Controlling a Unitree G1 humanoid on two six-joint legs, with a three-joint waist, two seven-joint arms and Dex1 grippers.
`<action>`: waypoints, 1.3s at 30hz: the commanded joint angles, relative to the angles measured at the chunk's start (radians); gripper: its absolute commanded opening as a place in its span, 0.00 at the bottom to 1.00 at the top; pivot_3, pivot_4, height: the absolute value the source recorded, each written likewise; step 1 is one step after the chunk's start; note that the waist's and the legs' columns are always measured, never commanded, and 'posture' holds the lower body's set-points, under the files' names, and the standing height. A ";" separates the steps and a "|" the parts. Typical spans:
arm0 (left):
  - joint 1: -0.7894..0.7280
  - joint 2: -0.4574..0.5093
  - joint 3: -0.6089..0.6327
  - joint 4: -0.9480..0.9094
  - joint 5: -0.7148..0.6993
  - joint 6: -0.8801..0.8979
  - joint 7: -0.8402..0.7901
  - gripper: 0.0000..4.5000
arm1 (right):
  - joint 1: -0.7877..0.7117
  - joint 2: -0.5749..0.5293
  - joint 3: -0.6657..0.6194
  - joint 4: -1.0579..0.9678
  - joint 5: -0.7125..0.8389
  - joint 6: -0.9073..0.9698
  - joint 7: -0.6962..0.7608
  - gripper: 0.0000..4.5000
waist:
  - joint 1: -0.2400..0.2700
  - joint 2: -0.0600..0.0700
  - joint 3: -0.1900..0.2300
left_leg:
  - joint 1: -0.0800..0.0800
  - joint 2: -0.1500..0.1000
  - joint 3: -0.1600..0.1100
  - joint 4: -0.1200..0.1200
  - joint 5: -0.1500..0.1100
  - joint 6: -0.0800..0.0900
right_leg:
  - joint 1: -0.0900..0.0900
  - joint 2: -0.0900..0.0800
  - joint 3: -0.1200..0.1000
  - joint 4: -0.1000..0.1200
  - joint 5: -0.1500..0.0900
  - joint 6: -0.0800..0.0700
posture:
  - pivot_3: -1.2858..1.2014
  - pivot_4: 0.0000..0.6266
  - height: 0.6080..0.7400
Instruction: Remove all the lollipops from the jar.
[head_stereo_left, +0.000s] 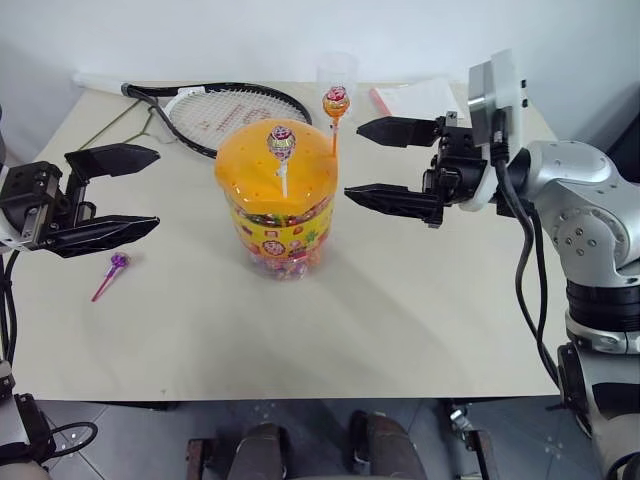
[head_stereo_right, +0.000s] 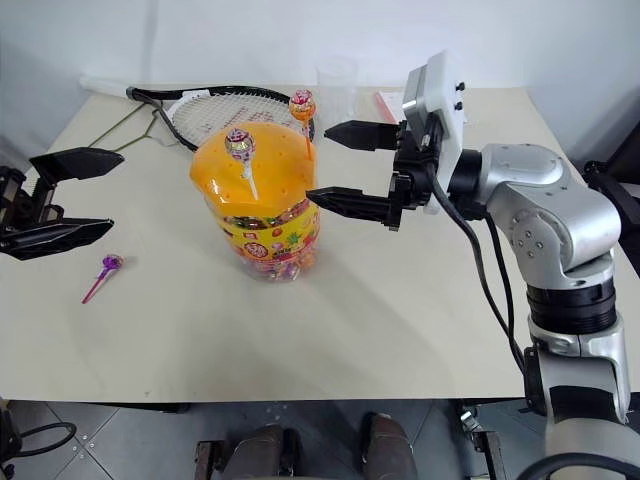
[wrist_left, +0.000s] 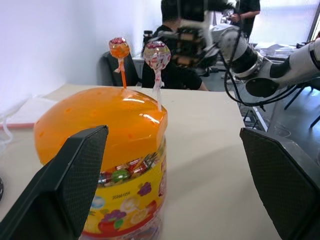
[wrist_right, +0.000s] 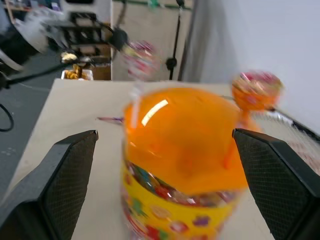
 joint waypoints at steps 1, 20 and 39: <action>0.010 0.013 0.037 -0.032 -0.031 -0.009 0.010 1.00 | -0.053 0.028 0.016 0.098 -0.069 -0.070 0.060 1.00 | -0.004 0.000 0.000 | 0.000 0.000 0.000 0.000 0.000 0.000 | 0.000 0.000 0.000 0.000 0.000 0.000 | 0.52 0.24 1.00; 0.082 0.012 0.082 -0.121 -0.065 -0.011 0.107 1.00 | -0.291 0.244 -0.008 0.489 -0.216 -0.206 0.149 0.51 | -0.025 0.000 0.000 | 0.000 0.000 0.000 -0.001 0.000 0.000 | -0.001 0.000 0.000 0.000 0.000 0.000 | 0.52 0.24 1.00; 0.093 0.031 0.107 -0.019 -0.049 -0.050 0.104 1.00 | -0.411 0.225 -0.109 0.498 -0.226 -0.194 0.073 0.01 | -0.025 0.001 0.000 | -0.001 0.000 0.000 -0.001 0.000 0.000 | -0.001 0.000 0.000 0.000 0.000 0.000 | 0.52 0.24 1.00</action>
